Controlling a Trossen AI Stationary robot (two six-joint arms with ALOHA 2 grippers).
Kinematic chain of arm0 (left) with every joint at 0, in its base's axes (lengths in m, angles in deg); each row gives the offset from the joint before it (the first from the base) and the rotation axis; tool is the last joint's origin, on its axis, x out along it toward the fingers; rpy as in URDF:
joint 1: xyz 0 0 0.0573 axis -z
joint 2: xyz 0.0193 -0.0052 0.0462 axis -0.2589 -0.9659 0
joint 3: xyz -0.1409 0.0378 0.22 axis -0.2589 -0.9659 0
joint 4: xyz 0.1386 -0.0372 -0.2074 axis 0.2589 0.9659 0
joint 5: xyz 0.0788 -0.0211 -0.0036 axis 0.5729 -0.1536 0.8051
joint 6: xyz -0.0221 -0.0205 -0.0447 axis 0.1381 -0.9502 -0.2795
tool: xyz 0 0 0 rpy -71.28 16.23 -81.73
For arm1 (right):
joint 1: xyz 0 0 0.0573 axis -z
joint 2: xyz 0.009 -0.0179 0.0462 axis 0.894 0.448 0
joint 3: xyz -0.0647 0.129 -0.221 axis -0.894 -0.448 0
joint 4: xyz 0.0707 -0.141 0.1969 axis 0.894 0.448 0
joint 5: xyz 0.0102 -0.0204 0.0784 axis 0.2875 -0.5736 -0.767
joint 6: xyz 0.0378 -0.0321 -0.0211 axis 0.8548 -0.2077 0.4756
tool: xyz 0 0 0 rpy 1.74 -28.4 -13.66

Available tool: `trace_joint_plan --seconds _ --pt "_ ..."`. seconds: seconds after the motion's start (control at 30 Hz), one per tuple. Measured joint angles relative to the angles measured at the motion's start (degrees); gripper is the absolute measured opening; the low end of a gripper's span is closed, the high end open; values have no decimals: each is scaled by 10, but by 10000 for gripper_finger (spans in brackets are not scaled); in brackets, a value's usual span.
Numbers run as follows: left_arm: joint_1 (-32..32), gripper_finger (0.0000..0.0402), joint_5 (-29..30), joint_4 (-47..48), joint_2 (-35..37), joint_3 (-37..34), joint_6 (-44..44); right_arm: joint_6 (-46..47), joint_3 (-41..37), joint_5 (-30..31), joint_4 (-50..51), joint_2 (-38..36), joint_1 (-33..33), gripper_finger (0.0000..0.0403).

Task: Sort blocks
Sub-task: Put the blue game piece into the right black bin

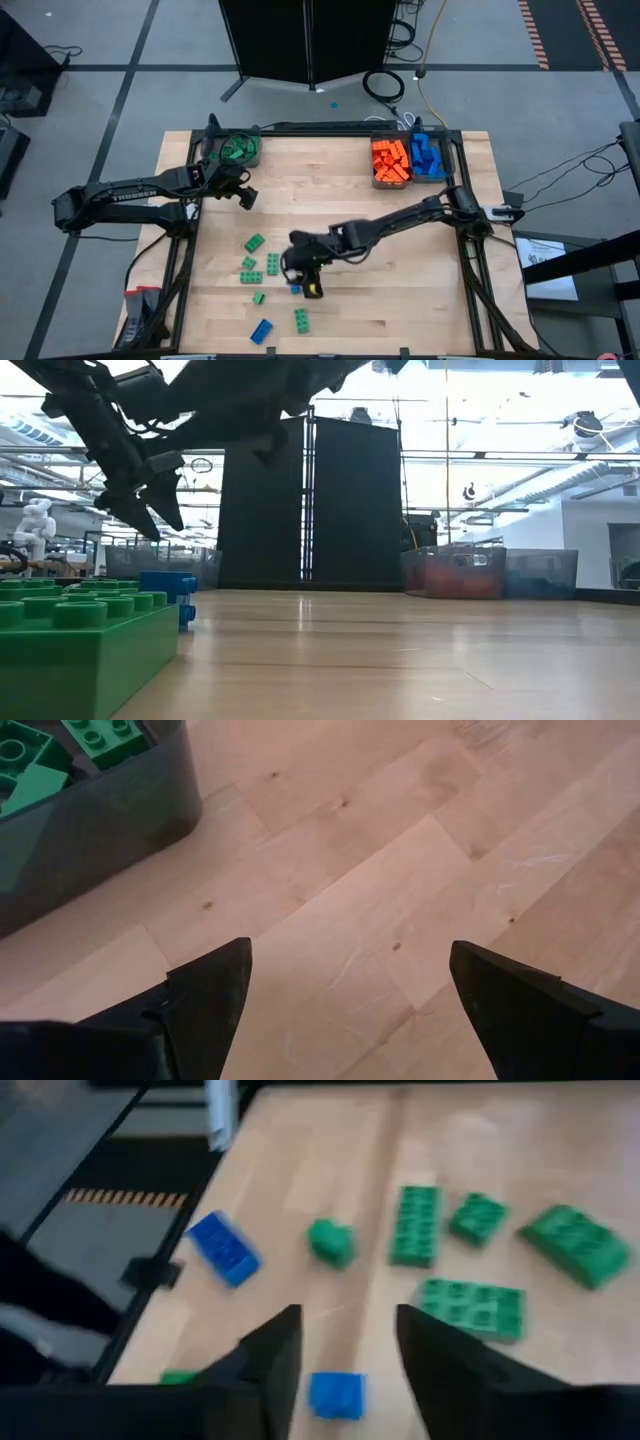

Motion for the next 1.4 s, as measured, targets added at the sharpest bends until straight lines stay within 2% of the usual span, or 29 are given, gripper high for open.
trace_joint_plan --seconds 0.17,0.23,0.43,0.6,0.97,1.1,1.2,1.3,1.4 --pt "0 343 0 0 0 0 0 7 -1 5 11 30 -30 240" --pt "0 343 2 -1 0 0 1 7 -1 24 5 40 -36 266" --pt "0 343 4 0 0 0 10 10 0 76 5 65 -43 318" --pt "0 343 4 0 0 0 10 15 0 82 -3 68 -40 335" --pt "0 343 4 0 0 0 10 65 0 86 -37 123 -32 335" --pt "0 343 4 0 0 0 11 68 0 104 -16 122 -28 319" --pt "0 343 5 0 0 0 11 69 1 133 -7 122 -26 286" --pt "0 343 7 -1 0 0 11 74 0 137 -5 122 -20 231" --pt "0 343 7 0 0 0 10 83 0 145 0 122 -18 151"
